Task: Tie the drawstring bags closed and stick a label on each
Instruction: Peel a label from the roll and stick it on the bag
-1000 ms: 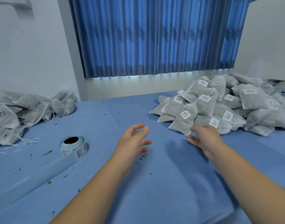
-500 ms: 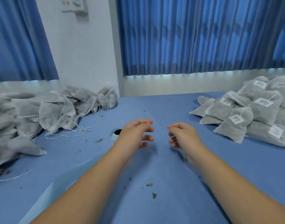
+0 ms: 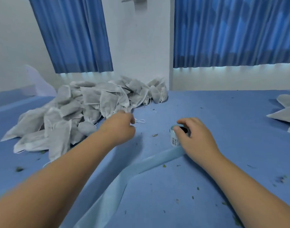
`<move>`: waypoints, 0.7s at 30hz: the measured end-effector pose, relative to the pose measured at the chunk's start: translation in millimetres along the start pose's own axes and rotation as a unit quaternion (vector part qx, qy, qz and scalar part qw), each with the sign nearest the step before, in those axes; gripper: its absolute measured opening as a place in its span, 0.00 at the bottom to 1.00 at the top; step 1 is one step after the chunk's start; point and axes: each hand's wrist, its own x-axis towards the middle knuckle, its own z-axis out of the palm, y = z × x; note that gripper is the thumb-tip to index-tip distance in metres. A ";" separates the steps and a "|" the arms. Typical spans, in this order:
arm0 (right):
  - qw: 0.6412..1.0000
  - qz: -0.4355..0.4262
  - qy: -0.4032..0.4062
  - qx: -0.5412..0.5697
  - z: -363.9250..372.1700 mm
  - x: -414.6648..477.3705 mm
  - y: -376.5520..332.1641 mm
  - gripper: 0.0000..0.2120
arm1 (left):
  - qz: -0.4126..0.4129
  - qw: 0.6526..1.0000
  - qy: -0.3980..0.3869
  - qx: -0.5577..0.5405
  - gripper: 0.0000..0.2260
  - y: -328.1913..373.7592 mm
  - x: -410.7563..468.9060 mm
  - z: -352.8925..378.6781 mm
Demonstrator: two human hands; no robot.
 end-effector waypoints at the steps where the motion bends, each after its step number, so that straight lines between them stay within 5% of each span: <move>1: 1.000 0.005 -0.003 0.011 -1.4 -0.6 1.9 0.12 | -0.002 0.993 -0.027 0.114 0.15 -11.1 2.7 2.6; 4: 0.999 0.017 -0.004 0.039 -6.6 -0.8 4.9 0.11 | -0.033 0.941 -0.074 0.328 0.17 -34.0 9.7 10.8; 10: 0.999 0.015 -0.016 0.025 -2.3 -0.5 4.0 0.09 | -0.111 0.903 -0.087 0.406 0.17 -58.8 14.5 25.6; 21: 0.998 0.025 -0.025 0.045 -5.1 -4.1 4.7 0.09 | -0.091 0.959 0.059 0.262 0.09 -63.4 15.7 17.5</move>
